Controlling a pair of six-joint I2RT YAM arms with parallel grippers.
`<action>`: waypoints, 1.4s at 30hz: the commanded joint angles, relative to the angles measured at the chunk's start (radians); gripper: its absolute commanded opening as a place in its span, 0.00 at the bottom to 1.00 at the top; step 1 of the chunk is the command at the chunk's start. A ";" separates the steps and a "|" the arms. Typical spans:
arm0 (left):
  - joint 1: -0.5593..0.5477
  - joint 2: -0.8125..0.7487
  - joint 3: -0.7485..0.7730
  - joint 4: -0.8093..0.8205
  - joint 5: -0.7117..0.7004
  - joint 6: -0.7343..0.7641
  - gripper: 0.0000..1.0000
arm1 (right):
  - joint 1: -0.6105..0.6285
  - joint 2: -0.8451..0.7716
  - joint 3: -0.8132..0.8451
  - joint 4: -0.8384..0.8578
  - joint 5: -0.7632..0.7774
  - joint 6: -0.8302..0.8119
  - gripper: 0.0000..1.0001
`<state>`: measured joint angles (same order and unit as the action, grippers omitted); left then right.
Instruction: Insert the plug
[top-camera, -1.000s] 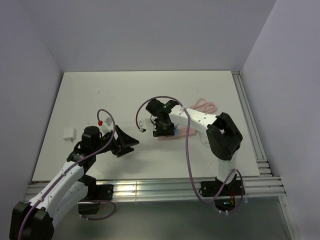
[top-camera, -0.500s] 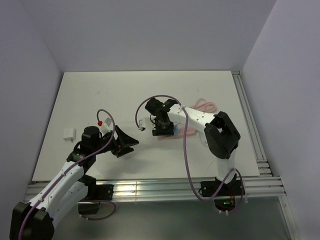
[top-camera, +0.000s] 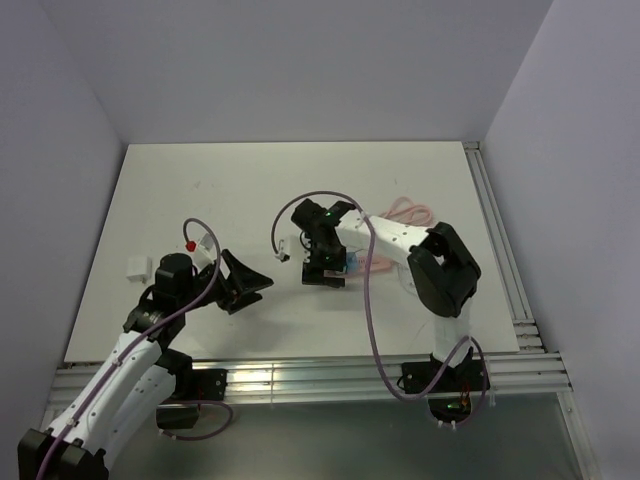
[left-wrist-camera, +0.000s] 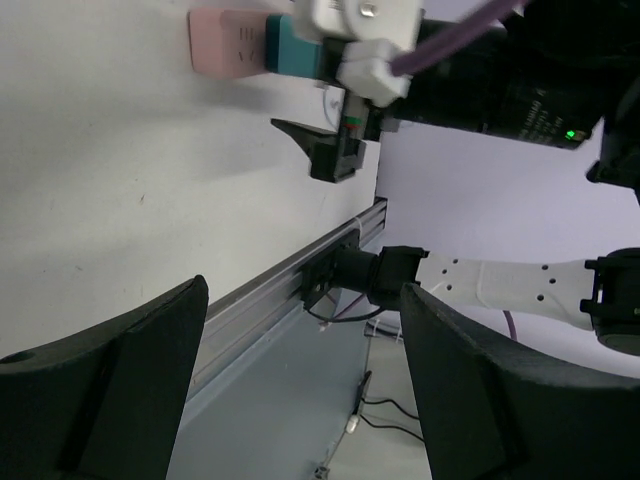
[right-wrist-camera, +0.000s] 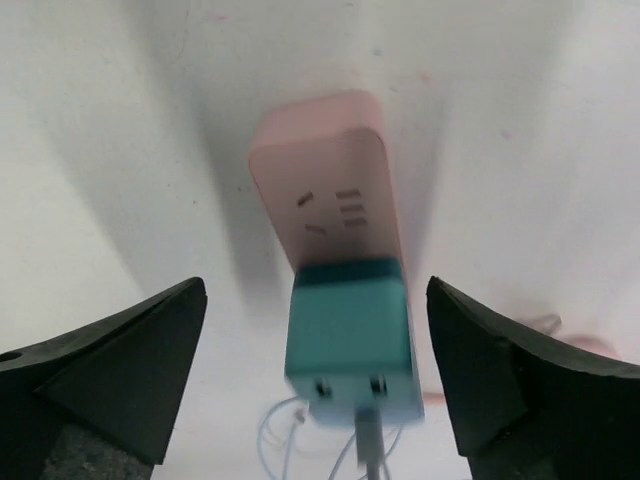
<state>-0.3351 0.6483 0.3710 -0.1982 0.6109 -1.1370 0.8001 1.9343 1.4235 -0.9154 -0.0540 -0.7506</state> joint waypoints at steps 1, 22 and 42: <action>0.005 -0.061 0.088 -0.095 -0.075 0.036 0.83 | 0.002 -0.156 0.069 0.007 -0.014 0.060 1.00; 0.142 0.356 0.565 -0.730 -0.949 0.080 0.93 | 0.146 -0.636 -0.256 0.480 0.408 0.888 1.00; 0.708 0.961 0.821 -0.738 -0.996 0.003 0.95 | 0.152 -0.925 -0.524 0.587 0.241 1.056 1.00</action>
<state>0.3313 1.5738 1.1606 -0.9565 -0.3740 -1.1210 0.9512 1.0279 0.9154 -0.3740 0.1944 0.3130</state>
